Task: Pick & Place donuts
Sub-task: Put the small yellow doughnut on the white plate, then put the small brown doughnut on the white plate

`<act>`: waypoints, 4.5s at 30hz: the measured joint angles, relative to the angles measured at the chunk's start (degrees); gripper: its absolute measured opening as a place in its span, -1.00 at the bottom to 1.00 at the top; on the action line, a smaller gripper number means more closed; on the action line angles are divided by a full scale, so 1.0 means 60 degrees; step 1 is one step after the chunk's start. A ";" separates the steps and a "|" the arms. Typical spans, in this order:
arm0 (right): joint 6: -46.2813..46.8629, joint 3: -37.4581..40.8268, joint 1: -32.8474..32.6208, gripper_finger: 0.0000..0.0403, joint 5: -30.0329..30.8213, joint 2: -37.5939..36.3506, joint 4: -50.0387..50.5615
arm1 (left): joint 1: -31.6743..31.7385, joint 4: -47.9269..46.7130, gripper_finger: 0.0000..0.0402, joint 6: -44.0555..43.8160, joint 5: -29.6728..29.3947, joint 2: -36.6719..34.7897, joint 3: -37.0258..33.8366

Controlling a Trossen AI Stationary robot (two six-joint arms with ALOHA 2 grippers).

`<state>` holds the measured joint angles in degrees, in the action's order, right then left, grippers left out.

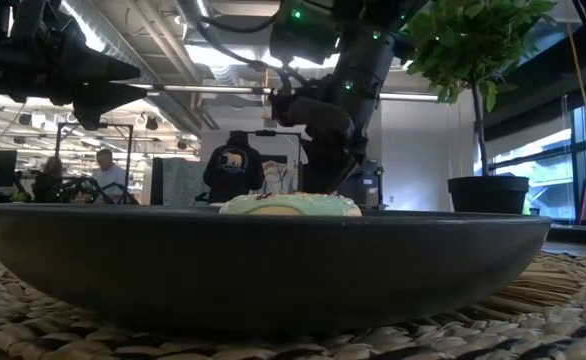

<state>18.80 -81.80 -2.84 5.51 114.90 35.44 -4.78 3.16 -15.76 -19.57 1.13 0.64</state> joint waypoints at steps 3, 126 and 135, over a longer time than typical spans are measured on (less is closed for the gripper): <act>-0.0174 0.0000 0.0001 -0.90 0.0224 -0.0001 -0.0164 | 0.0000 0.0000 -0.06 0.0000 -0.0002 -0.0002 -0.0002; -0.0557 -0.0696 -0.0003 -0.06 0.0504 -0.0103 0.0329 | 0.0004 0.0004 -0.06 -0.0777 -0.0014 0.0000 -0.0003; -0.1180 -0.0670 -0.1069 -0.06 0.0726 -0.1119 0.2053 | 0.0000 0.0004 -0.06 -0.0777 -0.0011 -0.0004 0.0000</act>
<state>11.73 -85.82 -9.25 9.87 108.19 47.76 -4.77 3.18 -20.43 -19.64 1.10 0.64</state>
